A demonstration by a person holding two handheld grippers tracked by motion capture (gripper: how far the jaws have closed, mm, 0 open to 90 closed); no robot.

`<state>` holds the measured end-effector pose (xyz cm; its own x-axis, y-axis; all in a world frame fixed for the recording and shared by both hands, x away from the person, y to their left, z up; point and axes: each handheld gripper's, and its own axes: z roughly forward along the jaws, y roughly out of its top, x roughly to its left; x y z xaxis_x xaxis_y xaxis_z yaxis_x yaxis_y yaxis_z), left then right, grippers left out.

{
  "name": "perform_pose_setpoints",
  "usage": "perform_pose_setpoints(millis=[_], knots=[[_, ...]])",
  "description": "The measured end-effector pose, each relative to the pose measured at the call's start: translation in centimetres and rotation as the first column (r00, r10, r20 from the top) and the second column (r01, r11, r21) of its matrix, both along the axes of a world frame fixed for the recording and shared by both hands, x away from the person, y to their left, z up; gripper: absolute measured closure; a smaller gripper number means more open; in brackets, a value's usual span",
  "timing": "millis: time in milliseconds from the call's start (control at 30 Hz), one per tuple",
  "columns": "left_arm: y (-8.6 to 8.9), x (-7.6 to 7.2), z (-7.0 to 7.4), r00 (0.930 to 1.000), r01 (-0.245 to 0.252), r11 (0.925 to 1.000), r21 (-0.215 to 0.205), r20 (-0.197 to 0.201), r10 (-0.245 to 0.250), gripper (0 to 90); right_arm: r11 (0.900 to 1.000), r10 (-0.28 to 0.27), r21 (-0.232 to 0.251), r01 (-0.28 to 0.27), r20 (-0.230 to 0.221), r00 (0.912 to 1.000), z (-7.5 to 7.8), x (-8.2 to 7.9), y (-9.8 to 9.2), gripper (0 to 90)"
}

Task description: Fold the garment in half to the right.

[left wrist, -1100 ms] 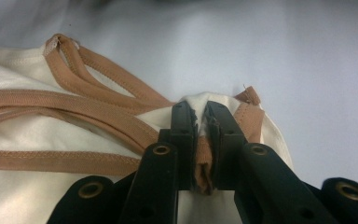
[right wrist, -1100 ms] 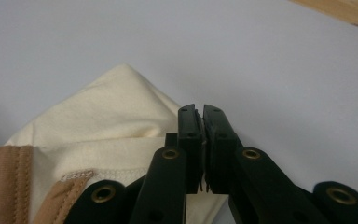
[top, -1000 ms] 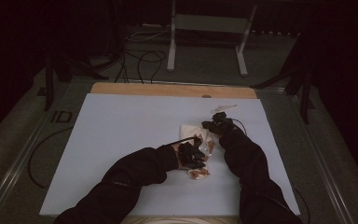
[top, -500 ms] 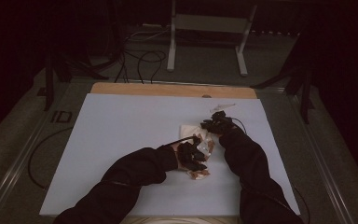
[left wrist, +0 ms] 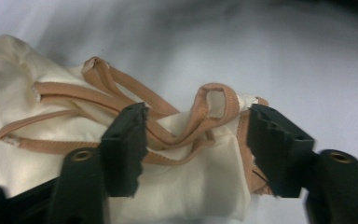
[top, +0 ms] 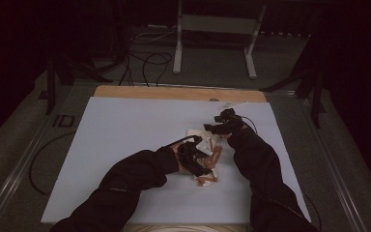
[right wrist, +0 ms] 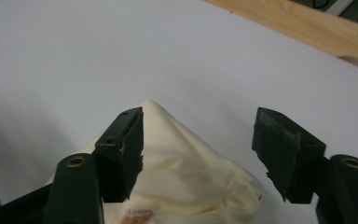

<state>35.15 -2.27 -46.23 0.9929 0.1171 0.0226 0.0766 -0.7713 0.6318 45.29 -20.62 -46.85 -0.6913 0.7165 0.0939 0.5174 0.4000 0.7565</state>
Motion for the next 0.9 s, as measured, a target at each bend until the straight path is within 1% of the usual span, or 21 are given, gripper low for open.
perform_pose_setpoints(millis=[67, 133, 167, 200, 233, 267, 300, 333, 367, 400, 433, 467, 533, 600, 667, 700, 767, 800, 900], knots=[[0.2, 0.0, 0.1, 1.0, -0.004, 1.0, -0.002, 0.0, 0.004, 33.4, 1.0, 0.009, -0.001, -0.009, -0.002, 1.0, 0.3, -0.2, 0.2, 30.9], [0.5, 0.1, 0.2, 1.0, -0.008, 1.0, -0.002, -0.004, 0.008, 29.1, 1.0, 0.016, -0.01, -0.016, 0.0, 0.9999, 0.5, -0.4, 0.4, 31.4], [0.6, 0.1, 0.3, 0.9999, -0.012, 0.9999, -0.006, -0.003, 0.012, 26.8, 1.0, 0.023, -0.01, -0.023, 0.001, 0.9997, 0.6, -0.5, 0.5, 32.0], [0.8, 0.1, 0.4, 0.9999, -0.012, 0.9999, -0.01, -0.011, 0.011, 23.6, 1.0, 0.025, -0.005, -0.025, -0.002, 0.9997, 0.8, -0.6, 0.6, 32.5], [1.0, 0.0, 0.5, 0.9999, -0.01, 0.9998, -0.014, -0.013, 0.01, 21.7, 1.0, 0.029, -0.009, -0.029, 0.003, 0.9996, 0.9, -0.7, 0.6, 33.3], [1.2, 0.0, 0.5, 0.9998, 0.004, 0.9998, -0.018, -0.018, -0.004, 18.2, 0.999, 0.033, -0.006, -0.033, -0.001, 0.9995, 0.9, -0.8, 0.7, 33.6], [1.5, 0.0, 0.6, 0.9995, 0.016, 0.9995, -0.027, -0.026, -0.017, 12.9, 0.999, 0.039, -0.004, -0.039, -0.004, 0.9992, 1.0, -0.9, 0.8, 33.6], [1.7, -0.1, 0.7, 0.9996, 0.007, 0.9993, -0.038, -0.027, -0.008, 11.7, 0.999, 0.039, -0.011, -0.039, -0.007, 0.9992, 1.1, -0.9, 0.9, 33.7], [1.9, -0.1, 0.8, 0.9997, -0.001, 0.9993, -0.039, -0.024, 0.0, 8.1, 0.999, 0.044, -0.01, -0.044, -0.008, 0.999, 1.1, -1.0, 0.9, 34.5], [2.3, -0.1, 0.8, 0.9999, 0.005, 0.9996, -0.029, -0.014, -0.006, 4.7, 0.999, 0.052, -0.007, -0.052, -0.013, 0.9986, 1.1, -1.1, 1.0, 34.7], [2.5, -0.2, 0.9, 1.0, -0.007, 0.9996, -0.027, -0.002, 0.007, 1.8, 0.998, 0.055, -0.011, -0.055, -0.014, 0.9984, 1.0, -1.2, 1.2, 34.8], [2.9, -0.2, 0.9, 0.9998, -0.02, 0.9993, -0.033, 0.003, 0.02, 0.0, 0.998, 0.064, -0.013, -0.064, -0.016, 0.9978, 1.0, -1.4, 1.3, 35.2], [3.7, 0.0, 1.0, 0.9995, -0.031, 0.9985, -0.046, -0.006, 0.031, 0.0, 0.997, 0.073, -0.018, -0.073, -0.026, 0.997, 1.0, -1.7, 1.6, 36.2], [4.5, 0.0, 0.9, 0.9987, -0.048, 0.9975, -0.051, -0.015, 0.048, 0.0, 0.996, 0.084, -0.021, -0.084, -0.027, 0.9961, 0.9, -2.0, 2.0, 38.1], [5.4, 0.0, 0.7, 0.9983, -0.058, 0.997, -0.051, 0.003, 0.059, 0.0, 0.995, 0.097, -0.03, -0.098, -0.032, 0.9948, 1.0, -2.5, 2.5, 39.9], [5.8, 0.0, 0.6, 0.9981, -0.061, 0.9966, -0.055, 0.002, 0.061, 0.0, 0.994, 0.102, -0.037, -0.103, -0.031, 0.9943, 1.0, -2.7, 2.8, 41.1], [6.6, -0.1, 0.4, 0.9976, -0.066, 0.9963, -0.054, 0.016, 0.067, 0.0, 0.992, 0.115, -0.048, -0.116, -0.034, 0.9928, 0.9, -3.0, 3.4, 42.6], [7.0, -0.2, 0.3, 0.9973, -0.073, 0.9956, -0.059, 0.008, 0.073, 0.0, 0.99, 0.124, -0.057, -0.126, -0.035, 0.9917, 0.8, -3.1, 3.6, 43.2], [8.3, -0.4, -0.1, 0.9958, -0.091, 0.9937, -0.065, 0.0, 0.092, 0.0, 0.987, 0.129, -0.088, -0.132, -0.039, 0.9909, 0.4, -3.2, 4.2, 45.2]])
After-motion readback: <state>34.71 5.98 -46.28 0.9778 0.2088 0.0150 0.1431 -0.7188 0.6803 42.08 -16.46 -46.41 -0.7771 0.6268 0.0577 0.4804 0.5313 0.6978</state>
